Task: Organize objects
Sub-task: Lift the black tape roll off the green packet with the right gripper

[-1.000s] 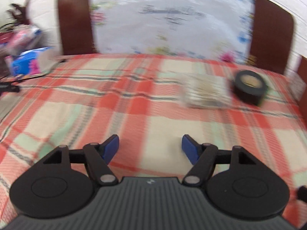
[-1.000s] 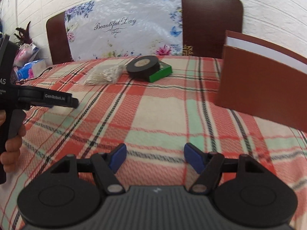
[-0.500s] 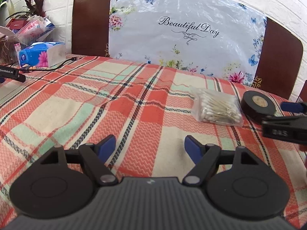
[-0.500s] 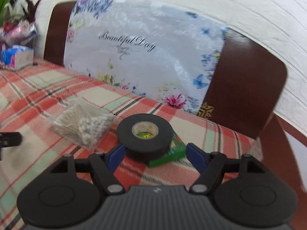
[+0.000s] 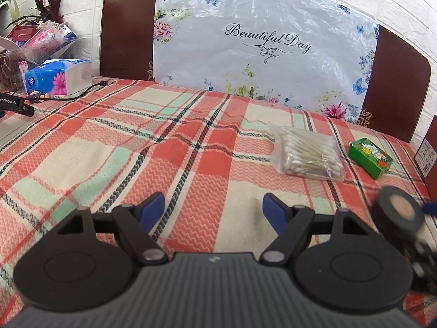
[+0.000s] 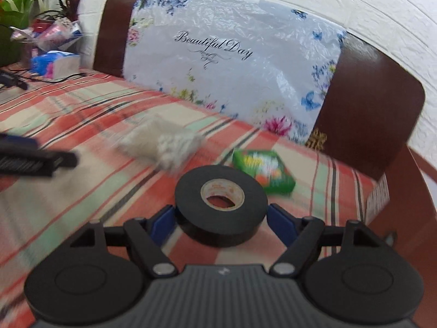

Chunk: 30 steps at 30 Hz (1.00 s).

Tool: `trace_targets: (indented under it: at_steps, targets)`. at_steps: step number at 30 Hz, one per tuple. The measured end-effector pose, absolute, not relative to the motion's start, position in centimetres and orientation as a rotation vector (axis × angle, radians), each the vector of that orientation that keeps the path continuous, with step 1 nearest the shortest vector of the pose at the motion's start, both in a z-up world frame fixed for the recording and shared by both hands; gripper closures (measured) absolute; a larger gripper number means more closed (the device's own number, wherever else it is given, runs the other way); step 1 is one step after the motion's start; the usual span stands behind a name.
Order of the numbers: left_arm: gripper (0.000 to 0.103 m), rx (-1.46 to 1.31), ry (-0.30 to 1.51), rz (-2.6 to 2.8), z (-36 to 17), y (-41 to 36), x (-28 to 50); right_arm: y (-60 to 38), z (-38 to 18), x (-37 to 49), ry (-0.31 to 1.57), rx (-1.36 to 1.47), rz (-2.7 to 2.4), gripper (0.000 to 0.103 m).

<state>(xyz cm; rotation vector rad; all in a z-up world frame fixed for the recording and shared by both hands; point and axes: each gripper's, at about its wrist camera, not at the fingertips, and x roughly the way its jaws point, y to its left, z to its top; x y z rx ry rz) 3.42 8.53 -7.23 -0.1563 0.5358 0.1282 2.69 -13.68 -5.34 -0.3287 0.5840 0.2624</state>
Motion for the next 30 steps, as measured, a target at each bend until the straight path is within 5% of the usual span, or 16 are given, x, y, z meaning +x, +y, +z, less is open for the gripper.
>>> trace_targets:
  at_steps: [2, 3, 4, 5, 9, 13, 20, 30]
  targets:
    - [0.024, -0.157, 0.536, 0.126, -7.2, 8.6, 3.4, -15.4, -5.3, -0.3, 0.61, -0.3, 0.264, 0.033]
    - [0.024, -0.158, 0.535, 0.122, -7.3, 8.6, 3.4, -16.3, -5.2, -1.8, 0.619, -0.289, 0.257, 0.048]
    - [0.023, -0.158, 0.536, 0.117, -7.3, 8.6, 3.5, -17.1, -5.2, -3.3, 0.637, -0.281, 0.238, 0.077]
    - [0.022, -0.158, 0.538, 0.111, -7.3, 8.6, 3.5, -18.1, -5.2, -4.6, 0.651, -0.262, 0.212, 0.08]
    - [0.021, -0.117, 0.57, 0.093, -6.9, 7.7, 3.4, -21.6, -5.3, -9.0, 0.646, -0.179, 0.135, 0.06]
    - [0.021, -0.281, 0.625, -0.082, -5.6, 5.3, 2.3, -23.0, -5.3, -10.1, 0.642, -0.132, 0.121, 0.057]
    - [0.028, -0.171, 0.719, -0.358, -3.1, -2.5, 3.4, -21.6, -5.1, -8.0, 0.62, -0.154, 0.186, 0.046]
    - [0.071, -0.061, 0.852, -0.389, -5.5, -4.9, 6.8, -22.1, -6.4, -5.6, 0.647, -0.039, 0.221, 0.036]
